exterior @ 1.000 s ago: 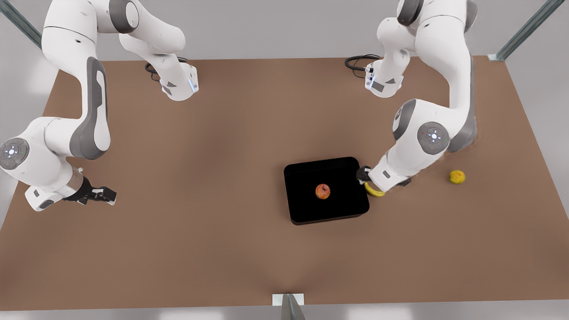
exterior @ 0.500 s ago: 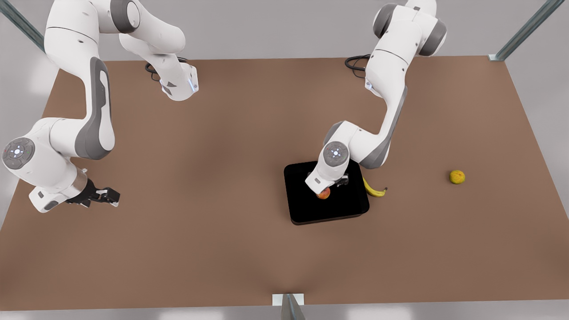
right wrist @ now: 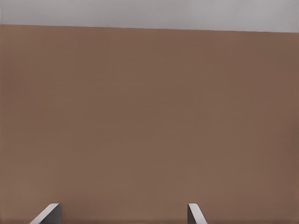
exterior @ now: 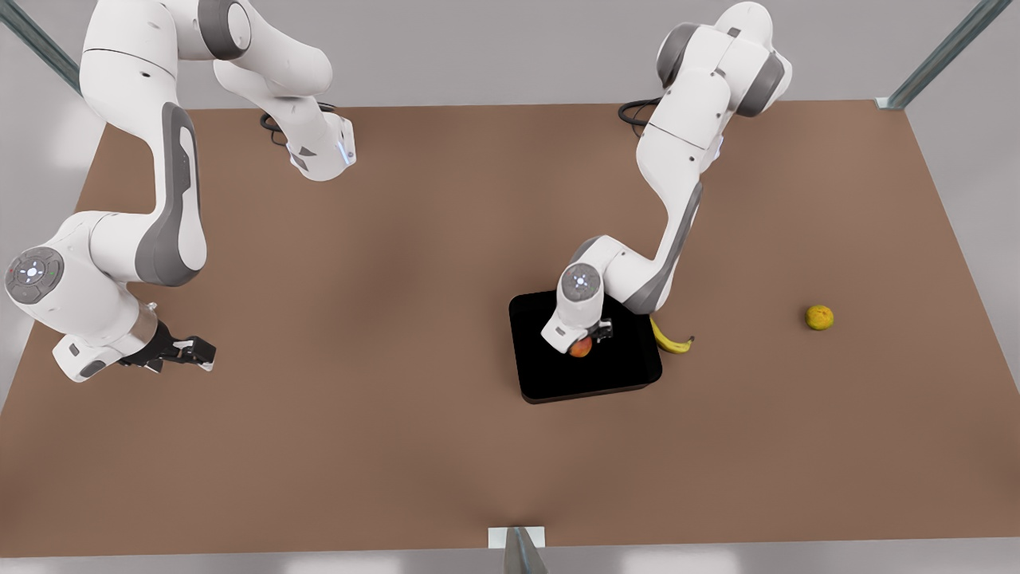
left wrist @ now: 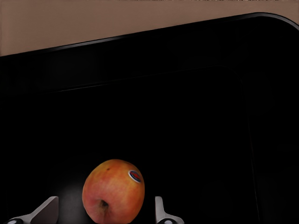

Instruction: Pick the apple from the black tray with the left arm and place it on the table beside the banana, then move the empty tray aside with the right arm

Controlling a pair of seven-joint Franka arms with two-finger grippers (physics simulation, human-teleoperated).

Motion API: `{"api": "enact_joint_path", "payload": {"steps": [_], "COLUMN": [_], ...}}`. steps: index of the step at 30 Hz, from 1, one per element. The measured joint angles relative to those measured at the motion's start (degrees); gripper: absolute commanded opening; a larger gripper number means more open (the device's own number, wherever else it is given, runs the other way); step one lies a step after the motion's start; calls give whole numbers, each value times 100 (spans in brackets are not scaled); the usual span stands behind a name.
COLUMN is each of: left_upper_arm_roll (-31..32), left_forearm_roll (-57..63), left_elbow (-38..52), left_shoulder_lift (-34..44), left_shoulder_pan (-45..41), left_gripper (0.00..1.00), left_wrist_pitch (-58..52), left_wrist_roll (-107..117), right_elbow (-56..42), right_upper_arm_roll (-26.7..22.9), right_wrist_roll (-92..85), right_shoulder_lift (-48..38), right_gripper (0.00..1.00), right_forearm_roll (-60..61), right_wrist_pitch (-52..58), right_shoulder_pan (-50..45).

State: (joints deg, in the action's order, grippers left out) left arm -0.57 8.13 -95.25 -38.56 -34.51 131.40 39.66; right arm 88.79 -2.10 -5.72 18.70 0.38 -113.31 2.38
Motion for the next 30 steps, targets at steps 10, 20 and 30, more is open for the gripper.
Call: {"api": "enact_joint_path", "payload": {"steps": [10, 20, 30], "left_upper_arm_roll": [-21, -22, -30], "left_forearm_roll": [79, 97, 164], "left_elbow": [-55, -267, -277], "left_shoulder_lift": [-145, -173, -94], "left_shoulder_pan": [41, 23, 13], "left_gripper": [100, 100, 70], "left_wrist_pitch": [373, 614, 605], "left_wrist_roll": [225, 351, 456], "right_elbow": [-1, 0, -3], "right_upper_arm_roll": [0, 0, 0], "right_wrist_roll": [-9, -14, -17], "right_shoulder_lift": [0, 0, 2], "right_gripper": [100, 100, 100], "right_forearm_roll": [0, 0, 0], "right_wrist_pitch": [-1, -1, -1], "right_shoulder_pan": [0, 0, 0]}}
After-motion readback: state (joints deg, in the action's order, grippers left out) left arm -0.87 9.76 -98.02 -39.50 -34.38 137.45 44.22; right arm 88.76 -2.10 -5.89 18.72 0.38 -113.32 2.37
